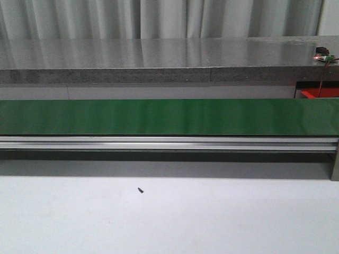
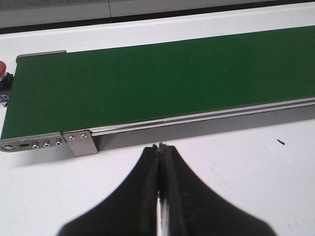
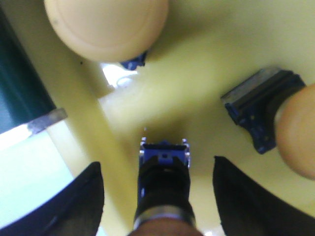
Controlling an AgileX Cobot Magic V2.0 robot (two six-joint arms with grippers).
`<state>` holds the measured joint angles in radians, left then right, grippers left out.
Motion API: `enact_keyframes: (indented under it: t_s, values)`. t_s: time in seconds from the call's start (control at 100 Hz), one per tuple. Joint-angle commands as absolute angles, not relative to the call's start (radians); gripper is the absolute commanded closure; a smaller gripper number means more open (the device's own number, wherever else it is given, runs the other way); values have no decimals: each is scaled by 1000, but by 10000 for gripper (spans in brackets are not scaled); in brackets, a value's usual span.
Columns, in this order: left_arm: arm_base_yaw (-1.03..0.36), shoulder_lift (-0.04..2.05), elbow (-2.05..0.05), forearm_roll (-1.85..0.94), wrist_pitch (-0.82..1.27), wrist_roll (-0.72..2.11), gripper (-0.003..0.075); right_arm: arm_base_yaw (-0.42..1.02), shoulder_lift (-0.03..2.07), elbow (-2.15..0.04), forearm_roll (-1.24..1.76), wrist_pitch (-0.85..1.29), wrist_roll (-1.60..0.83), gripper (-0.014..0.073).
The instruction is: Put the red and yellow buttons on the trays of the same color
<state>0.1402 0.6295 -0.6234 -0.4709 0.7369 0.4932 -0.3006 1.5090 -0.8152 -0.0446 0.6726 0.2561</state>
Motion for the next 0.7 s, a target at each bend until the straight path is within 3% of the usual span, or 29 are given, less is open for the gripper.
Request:
enact_keyframes:
  t_s: [0.0,0.31,0.53,0.6,0.69]
  values:
    - [132,628,-652,-503,684,491,740,-306,1432,-835,-48,665,256,109]
    - [132,628,-652,-503,684,491,740,-291,1247,-835,-45,694,256,109]
    - [132,628,-652,-503,684,491,740,-157,1148,-835,-67,713,244,116]
    - [132,628,-652,-503,684,491,740,-106,1131,-835,-85,729,244,167]
    - [132,628,-652,-503,684,491,740,-57,1111,-835,-91,746,244,295]
